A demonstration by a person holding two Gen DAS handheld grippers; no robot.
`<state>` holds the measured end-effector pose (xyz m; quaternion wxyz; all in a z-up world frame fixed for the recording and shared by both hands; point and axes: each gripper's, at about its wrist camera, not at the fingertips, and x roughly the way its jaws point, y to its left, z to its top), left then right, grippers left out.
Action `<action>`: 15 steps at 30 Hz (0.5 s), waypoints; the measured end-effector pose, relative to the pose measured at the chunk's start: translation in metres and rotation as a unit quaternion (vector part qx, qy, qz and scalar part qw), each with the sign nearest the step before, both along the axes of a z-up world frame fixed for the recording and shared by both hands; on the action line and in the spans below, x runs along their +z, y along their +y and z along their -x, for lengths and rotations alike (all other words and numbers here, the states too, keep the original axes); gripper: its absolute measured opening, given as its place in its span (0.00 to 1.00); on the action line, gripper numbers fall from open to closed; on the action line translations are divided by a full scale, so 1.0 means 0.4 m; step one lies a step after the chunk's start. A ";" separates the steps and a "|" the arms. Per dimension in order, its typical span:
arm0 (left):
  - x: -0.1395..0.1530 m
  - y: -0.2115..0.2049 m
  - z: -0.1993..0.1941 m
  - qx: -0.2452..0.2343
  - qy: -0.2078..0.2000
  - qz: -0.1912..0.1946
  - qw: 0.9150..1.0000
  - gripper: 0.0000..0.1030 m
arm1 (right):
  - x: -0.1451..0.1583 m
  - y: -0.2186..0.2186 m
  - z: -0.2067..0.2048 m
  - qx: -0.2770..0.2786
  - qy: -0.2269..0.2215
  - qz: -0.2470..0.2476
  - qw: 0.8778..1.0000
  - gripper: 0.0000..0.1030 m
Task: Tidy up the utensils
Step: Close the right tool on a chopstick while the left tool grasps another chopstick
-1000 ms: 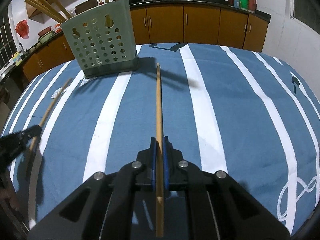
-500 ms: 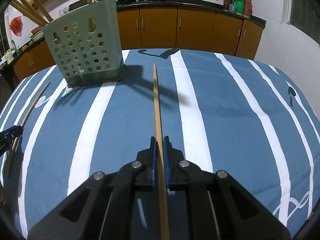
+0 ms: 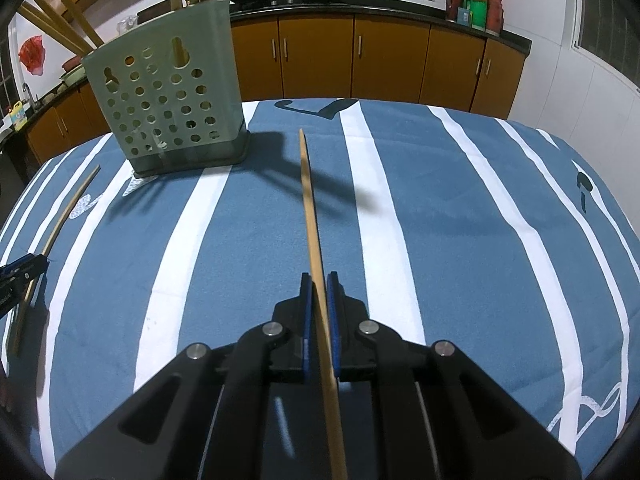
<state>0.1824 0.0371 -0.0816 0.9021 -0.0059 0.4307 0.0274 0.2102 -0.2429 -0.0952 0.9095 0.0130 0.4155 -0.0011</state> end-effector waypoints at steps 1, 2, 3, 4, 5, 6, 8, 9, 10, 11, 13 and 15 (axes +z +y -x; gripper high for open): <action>0.000 0.000 0.000 0.000 0.000 0.000 1.000 0.32 | 0.000 0.000 0.000 0.000 0.000 0.000 1.000 0.10; 0.000 -0.001 -0.001 0.001 0.000 0.000 1.000 0.32 | 0.000 0.000 0.000 0.000 0.000 0.000 1.000 0.10; 0.000 -0.001 -0.001 0.001 0.000 0.001 1.000 0.32 | 0.000 0.000 0.000 0.000 0.000 0.000 1.000 0.10; 0.000 -0.001 -0.001 0.000 0.000 0.001 1.000 0.32 | 0.000 -0.001 0.000 0.000 0.000 0.000 1.000 0.10; 0.000 0.000 -0.001 0.000 0.000 0.002 1.000 0.32 | 0.000 -0.001 0.000 0.000 0.000 -0.001 1.000 0.10; 0.000 0.002 -0.001 0.000 0.000 0.003 1.000 0.32 | 0.000 -0.001 0.000 0.000 0.000 -0.001 1.000 0.10; -0.001 0.002 -0.002 0.000 -0.001 0.004 1.000 0.32 | 0.000 -0.001 0.000 0.000 0.000 -0.002 1.000 0.10; -0.001 0.003 -0.002 0.000 -0.001 0.004 1.000 0.32 | 0.000 -0.001 0.000 -0.001 0.000 -0.002 1.000 0.10; -0.001 0.003 -0.001 0.000 -0.001 0.004 1.000 0.32 | 0.000 -0.002 0.000 0.000 0.000 -0.002 1.000 0.10; -0.001 0.003 -0.002 0.000 -0.001 0.004 1.000 0.32 | 0.000 -0.002 0.000 0.000 0.000 -0.002 1.000 0.10; -0.001 0.003 -0.002 0.000 -0.001 0.005 1.000 0.32 | 0.000 -0.003 0.000 -0.001 0.000 -0.003 1.000 0.10; -0.001 0.002 -0.002 0.000 -0.001 0.005 1.000 0.32 | 0.000 -0.003 0.001 0.000 0.000 -0.003 1.000 0.10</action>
